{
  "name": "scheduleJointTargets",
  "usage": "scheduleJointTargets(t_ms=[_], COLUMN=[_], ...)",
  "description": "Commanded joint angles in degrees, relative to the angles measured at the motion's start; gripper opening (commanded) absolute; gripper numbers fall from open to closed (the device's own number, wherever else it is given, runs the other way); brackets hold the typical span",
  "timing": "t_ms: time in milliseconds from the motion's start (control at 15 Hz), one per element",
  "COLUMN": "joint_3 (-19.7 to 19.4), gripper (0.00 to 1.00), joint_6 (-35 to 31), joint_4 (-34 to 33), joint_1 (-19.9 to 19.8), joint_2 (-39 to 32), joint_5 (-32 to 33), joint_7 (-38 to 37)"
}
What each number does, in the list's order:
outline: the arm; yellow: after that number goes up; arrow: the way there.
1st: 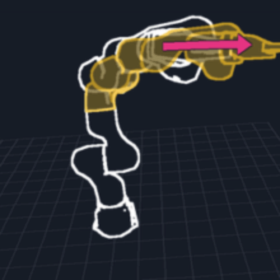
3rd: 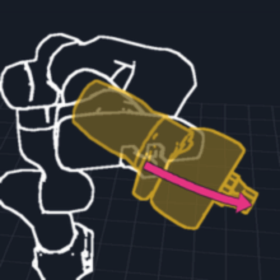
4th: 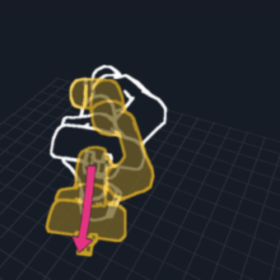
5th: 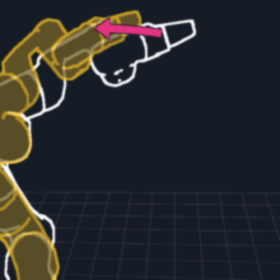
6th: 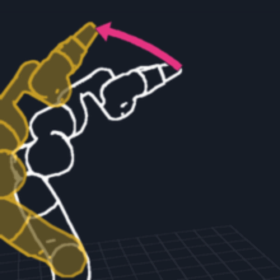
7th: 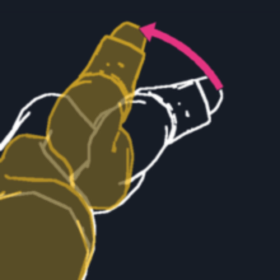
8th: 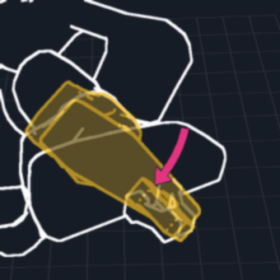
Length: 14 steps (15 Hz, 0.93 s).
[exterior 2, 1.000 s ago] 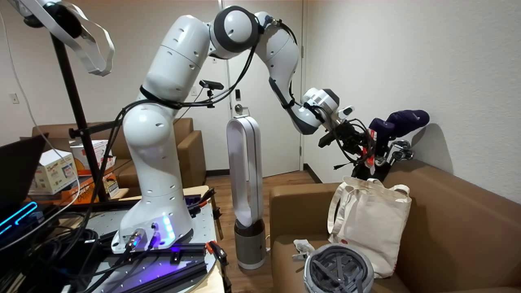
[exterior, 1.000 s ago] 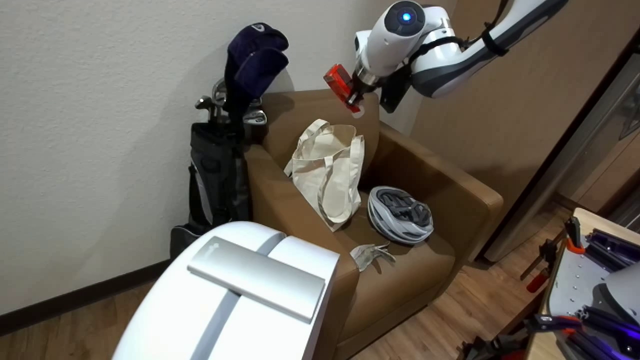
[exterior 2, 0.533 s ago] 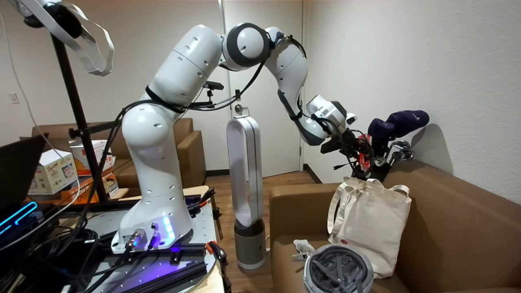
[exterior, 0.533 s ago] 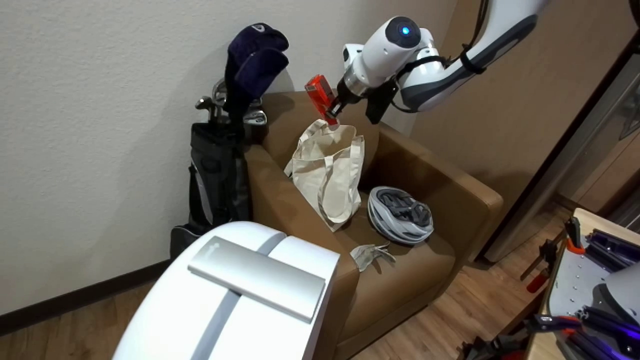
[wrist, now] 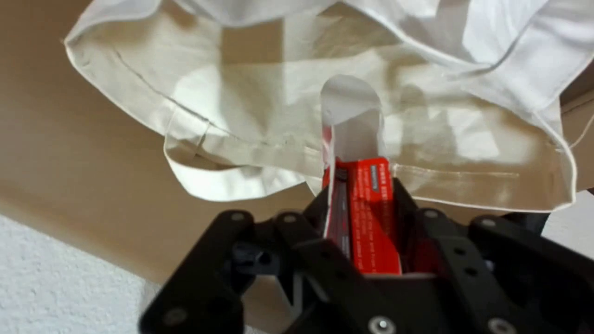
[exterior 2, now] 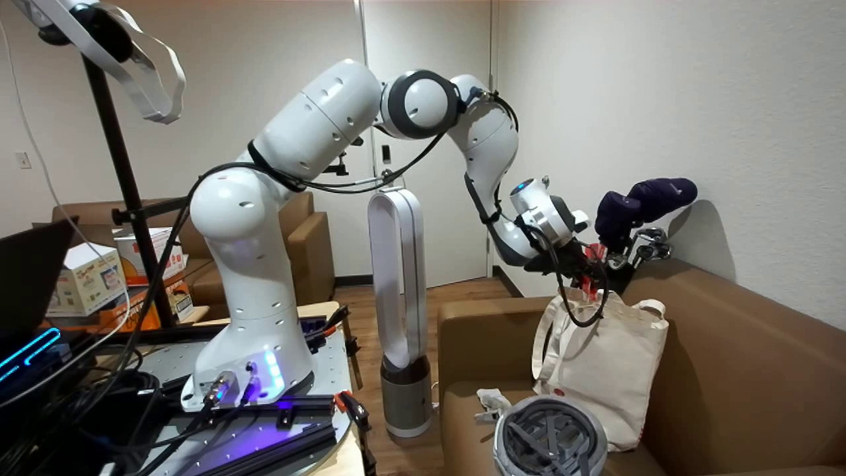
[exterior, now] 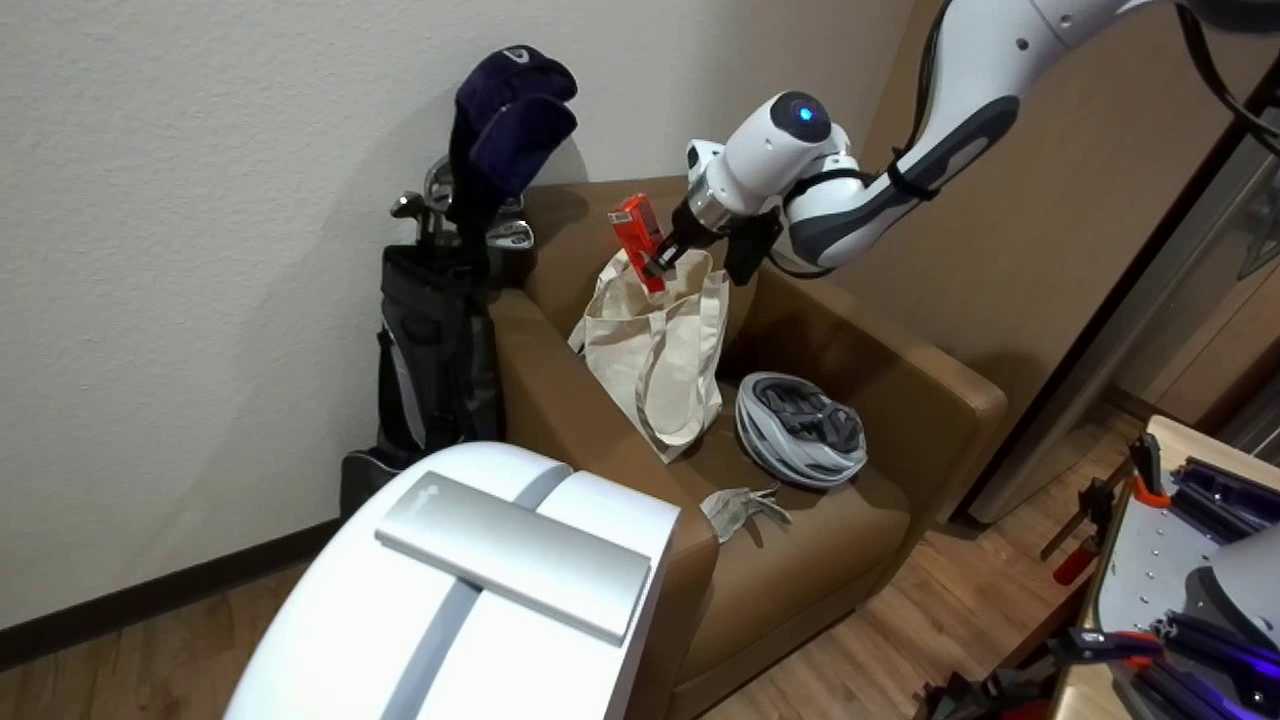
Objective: Put the orange box in the back
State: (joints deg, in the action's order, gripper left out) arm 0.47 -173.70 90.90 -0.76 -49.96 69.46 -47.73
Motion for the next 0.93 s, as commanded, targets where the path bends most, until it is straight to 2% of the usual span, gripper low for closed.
scheduleJointTargets(t_ms=[0,400,733,867], joint_3=[3.66,3.81,1.88,-0.16], gripper=[0.07,0.07,0.07,0.07], joint_6=[-2.96,-10.73,-16.53,-17.63], joint_4=[-0.59,-2.28,-5.20,-7.58], joint_1=[-5.79,-9.20,-8.66,-7.25], joint_2=[-2.37,-4.66,-7.25,-8.61], joint_5=[-4.43,-2.51,-1.51,-1.77], joint_7=[2.87,2.04,1.43,0.67])
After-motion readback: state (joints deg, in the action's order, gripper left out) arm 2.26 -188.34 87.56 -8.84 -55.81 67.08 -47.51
